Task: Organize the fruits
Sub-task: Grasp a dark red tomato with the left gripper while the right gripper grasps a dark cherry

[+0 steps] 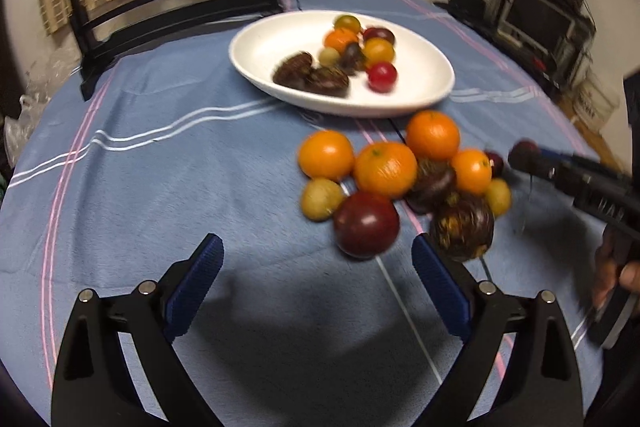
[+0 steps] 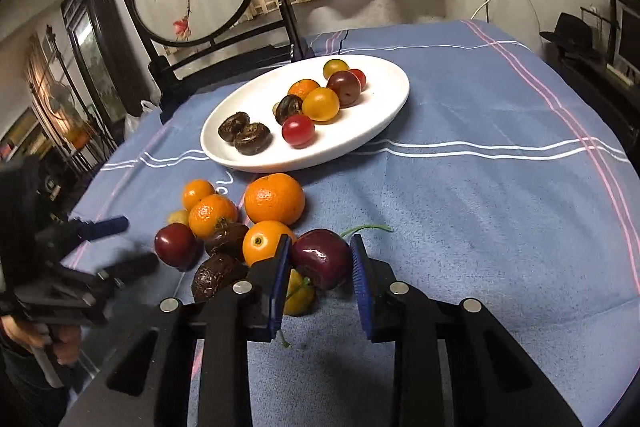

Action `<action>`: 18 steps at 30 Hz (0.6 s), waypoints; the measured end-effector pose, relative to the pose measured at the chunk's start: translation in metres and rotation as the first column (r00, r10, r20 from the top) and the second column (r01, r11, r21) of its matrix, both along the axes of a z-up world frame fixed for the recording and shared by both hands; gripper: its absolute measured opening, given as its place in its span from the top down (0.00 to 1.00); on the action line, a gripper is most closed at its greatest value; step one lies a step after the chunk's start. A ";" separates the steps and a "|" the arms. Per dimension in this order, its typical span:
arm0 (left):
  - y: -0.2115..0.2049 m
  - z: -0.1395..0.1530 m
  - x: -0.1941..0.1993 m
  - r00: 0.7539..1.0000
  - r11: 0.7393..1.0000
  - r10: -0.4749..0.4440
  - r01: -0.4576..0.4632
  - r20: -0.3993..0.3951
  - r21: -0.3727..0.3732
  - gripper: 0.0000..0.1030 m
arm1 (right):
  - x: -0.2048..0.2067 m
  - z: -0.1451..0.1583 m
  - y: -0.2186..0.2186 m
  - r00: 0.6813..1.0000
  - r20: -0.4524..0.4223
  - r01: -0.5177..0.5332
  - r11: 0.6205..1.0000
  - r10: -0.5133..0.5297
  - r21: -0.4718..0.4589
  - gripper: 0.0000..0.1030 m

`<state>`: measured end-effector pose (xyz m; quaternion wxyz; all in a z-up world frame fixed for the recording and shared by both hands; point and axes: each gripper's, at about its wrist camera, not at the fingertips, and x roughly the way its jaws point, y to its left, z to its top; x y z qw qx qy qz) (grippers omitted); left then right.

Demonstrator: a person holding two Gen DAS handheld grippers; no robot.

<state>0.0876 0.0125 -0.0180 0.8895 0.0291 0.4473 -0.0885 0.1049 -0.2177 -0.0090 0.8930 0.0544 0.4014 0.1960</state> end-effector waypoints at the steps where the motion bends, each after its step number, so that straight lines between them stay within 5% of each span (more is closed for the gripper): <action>1: -0.003 -0.002 0.000 1.000 1.000 -0.005 0.005 -0.001 0.007 0.10 | 0.000 0.000 0.002 1.000 -0.001 0.000 1.000 0.000 -0.006 0.71; 6: -0.005 -0.019 0.011 0.998 0.999 0.005 -0.007 -0.061 -0.032 0.30 | -0.006 0.004 0.009 0.999 0.026 -0.028 0.999 0.029 -0.016 0.71; 11: -0.020 -0.020 0.014 0.999 0.999 0.020 -0.021 -0.035 -0.033 0.41 | -0.008 0.005 0.011 0.999 0.031 -0.034 0.999 0.035 -0.026 0.71; 14: -0.026 -0.020 0.015 1.000 1.000 0.021 -0.021 -0.010 -0.020 0.63 | -0.008 0.003 0.012 0.999 0.026 -0.036 0.999 0.036 -0.032 0.71; 18: -0.019 -0.016 0.012 1.000 0.996 0.019 -0.021 -0.015 -0.088 0.64 | -0.008 0.005 0.011 0.999 0.036 -0.030 0.999 0.031 -0.026 0.71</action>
